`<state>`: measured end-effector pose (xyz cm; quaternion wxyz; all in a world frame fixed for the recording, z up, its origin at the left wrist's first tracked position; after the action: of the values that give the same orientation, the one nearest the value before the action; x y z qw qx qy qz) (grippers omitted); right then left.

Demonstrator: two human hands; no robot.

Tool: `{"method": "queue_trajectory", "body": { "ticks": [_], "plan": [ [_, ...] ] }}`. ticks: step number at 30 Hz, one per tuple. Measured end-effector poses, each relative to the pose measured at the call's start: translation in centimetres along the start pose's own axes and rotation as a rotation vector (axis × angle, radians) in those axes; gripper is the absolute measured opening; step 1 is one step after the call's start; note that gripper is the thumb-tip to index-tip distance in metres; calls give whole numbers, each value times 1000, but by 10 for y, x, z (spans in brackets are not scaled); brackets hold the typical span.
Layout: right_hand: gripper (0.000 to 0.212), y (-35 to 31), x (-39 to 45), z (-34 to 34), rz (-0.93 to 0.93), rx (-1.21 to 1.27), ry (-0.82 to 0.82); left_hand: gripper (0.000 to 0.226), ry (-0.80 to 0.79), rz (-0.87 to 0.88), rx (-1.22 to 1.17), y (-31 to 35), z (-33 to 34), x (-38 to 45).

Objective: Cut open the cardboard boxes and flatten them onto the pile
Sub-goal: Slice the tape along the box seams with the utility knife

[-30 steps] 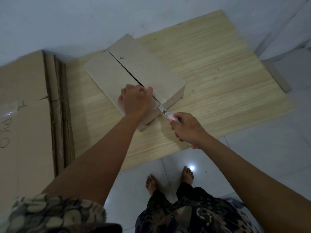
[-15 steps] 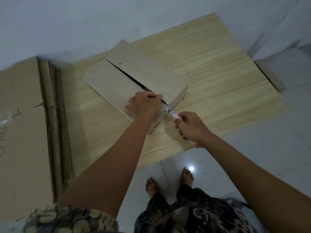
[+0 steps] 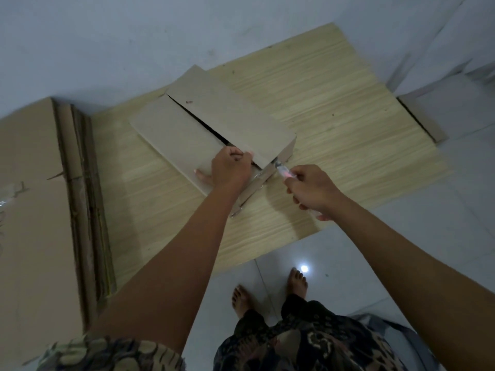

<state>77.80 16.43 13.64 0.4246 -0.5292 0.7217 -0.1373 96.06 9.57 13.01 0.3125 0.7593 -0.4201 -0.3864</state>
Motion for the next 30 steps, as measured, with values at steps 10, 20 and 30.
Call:
{"method": "queue_trajectory", "body": {
  "ticks": [10, 20, 30],
  "plan": [
    [17, 11, -20, -25, -73, -153, -311, 34, -151, 139, 339, 4, -53, 15],
    [19, -48, 6, -40, -113, -218, -695, 115, -69, -37, 374, 17, -59, 70],
    [36, -118, 77, -18, -172, -45, -411, 110, -438, 503, 650, -21, -92, 120]
  ]
}}
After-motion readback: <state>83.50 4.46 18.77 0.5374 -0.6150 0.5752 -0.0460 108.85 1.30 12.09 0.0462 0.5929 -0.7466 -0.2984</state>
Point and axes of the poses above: each hand's wrist, its own x-axis towards the middle knuckle, its own z-axis out of the palm, y = z × x, the point moved 4 cm from there along x, towards the middle knuckle, and after that the axes turned 14 degrees about -x, right-handed, at the moved point
